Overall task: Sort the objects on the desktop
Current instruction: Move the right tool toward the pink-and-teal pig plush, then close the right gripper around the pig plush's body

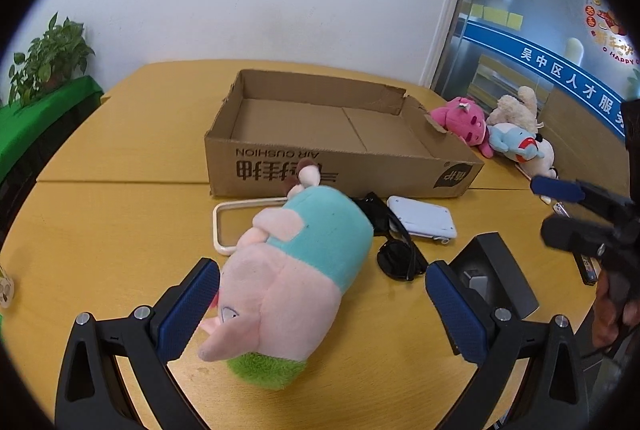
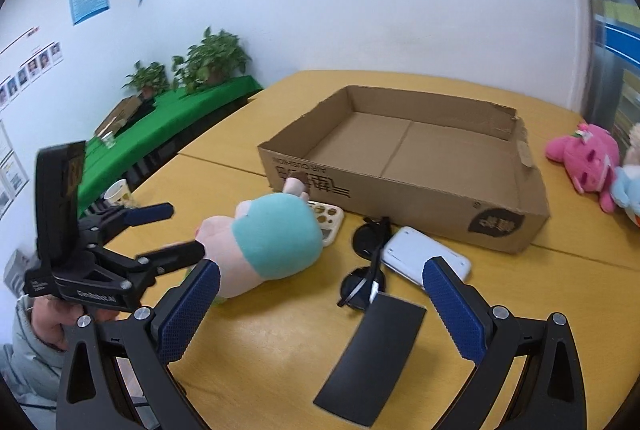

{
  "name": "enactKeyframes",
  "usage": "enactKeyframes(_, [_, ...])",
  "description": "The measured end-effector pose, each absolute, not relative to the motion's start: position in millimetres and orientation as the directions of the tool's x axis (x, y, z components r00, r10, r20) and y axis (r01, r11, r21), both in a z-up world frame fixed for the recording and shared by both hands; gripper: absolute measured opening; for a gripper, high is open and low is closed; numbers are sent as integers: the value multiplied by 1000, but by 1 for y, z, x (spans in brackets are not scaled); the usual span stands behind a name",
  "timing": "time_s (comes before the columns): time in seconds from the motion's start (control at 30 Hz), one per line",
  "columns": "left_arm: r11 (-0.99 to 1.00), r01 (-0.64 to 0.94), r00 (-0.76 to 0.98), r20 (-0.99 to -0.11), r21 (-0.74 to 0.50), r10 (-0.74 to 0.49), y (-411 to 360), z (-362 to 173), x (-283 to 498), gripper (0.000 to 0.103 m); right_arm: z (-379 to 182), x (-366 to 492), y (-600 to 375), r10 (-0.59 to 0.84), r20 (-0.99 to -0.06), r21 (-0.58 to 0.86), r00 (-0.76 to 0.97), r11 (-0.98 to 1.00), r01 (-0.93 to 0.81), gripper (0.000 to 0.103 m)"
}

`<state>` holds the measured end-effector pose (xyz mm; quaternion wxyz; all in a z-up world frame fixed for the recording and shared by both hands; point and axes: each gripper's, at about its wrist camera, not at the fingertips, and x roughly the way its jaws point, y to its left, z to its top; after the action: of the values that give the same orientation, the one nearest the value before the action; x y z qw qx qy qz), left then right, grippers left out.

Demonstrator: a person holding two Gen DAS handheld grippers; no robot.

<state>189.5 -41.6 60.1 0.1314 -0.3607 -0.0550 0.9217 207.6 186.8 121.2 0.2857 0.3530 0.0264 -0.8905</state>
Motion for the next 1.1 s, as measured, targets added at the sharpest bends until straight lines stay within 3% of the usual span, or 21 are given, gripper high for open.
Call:
enactKeyframes(0.2, [-951,-194,-645,-699,-243,310,-58,35,184,103,119,156,162,-544,-735,154,-405,-715,682,103])
enactKeyframes(0.33, [-942,-150,-594,-734,-302,330,-74,18,180,103,99,120,135,-495,-825,138,-274,-645,752,103])
enactKeyframes(0.5, [-930,-92,-543,-765,-356,346,-88,-6,173,103,74,91,91,-465,-872,160,-153,-566,808,103])
enactKeyframes(0.83, [-918,-100,-528,-761,-385,377,-122,-13,156,103,42,85,35,-440,-898,259,13,-506,823,103])
enactKeyframes(1.1, [-938,-2,-560,-777,-345,287,-181,-7,150,103,41,116,57,-495,-866,356,79,-497,791,103])
